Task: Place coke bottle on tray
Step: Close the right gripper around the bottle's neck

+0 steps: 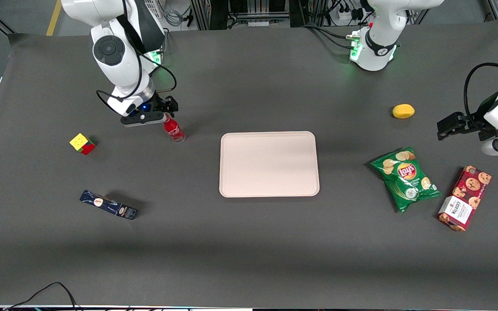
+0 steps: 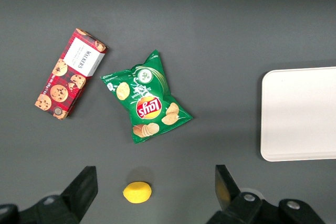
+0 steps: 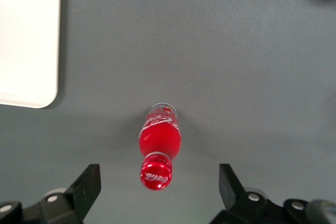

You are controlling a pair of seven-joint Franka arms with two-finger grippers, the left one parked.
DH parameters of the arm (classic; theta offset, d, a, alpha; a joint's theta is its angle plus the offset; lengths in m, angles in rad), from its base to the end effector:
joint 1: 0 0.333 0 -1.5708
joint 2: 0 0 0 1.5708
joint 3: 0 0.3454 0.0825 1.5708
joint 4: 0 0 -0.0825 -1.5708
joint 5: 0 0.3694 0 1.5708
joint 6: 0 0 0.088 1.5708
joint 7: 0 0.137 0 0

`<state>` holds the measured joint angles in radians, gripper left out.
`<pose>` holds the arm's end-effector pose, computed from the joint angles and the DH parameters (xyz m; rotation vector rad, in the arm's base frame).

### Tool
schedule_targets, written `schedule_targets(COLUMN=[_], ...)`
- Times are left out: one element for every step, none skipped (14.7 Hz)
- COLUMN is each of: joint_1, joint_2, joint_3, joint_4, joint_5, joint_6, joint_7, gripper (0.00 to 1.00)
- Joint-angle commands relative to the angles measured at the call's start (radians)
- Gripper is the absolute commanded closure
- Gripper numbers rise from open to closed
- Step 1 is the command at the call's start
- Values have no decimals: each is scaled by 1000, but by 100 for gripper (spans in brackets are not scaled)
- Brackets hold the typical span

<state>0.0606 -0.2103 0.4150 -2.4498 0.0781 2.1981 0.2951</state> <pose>0.3826 0.2023 0.3753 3.0932 0.1893 -0.0687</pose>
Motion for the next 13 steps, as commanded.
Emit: schedule_targets(joint_1=[-2, -2, -1, -1, -1, -1, -1, -1, -1, -1, -2, -2, -2], joint_2=[-37, -38, -38, -38, -38, -38, -38, -38, -38, -38, -37, -37, -37], joint_3=[10, 10, 19, 24, 24, 25, 33, 36, 36, 36, 36, 36, 36], joint_4=[-101, -113, -120, -120, -121, -123, -124, -127, -127, -127, -127, -127, -127], joint_5=[31, 49, 57, 57, 57, 58, 58, 58, 58, 58, 58, 58, 58], joint_6=[109, 130, 137, 135, 135, 135, 135, 135, 135, 135, 137, 137, 137], joint_7=[12, 10, 10, 10, 10, 9, 10, 9, 7, 6, 1, 1, 1], gripper=[0, 0, 0, 0, 0, 0, 0, 0, 0, 0, 1, 4, 7])
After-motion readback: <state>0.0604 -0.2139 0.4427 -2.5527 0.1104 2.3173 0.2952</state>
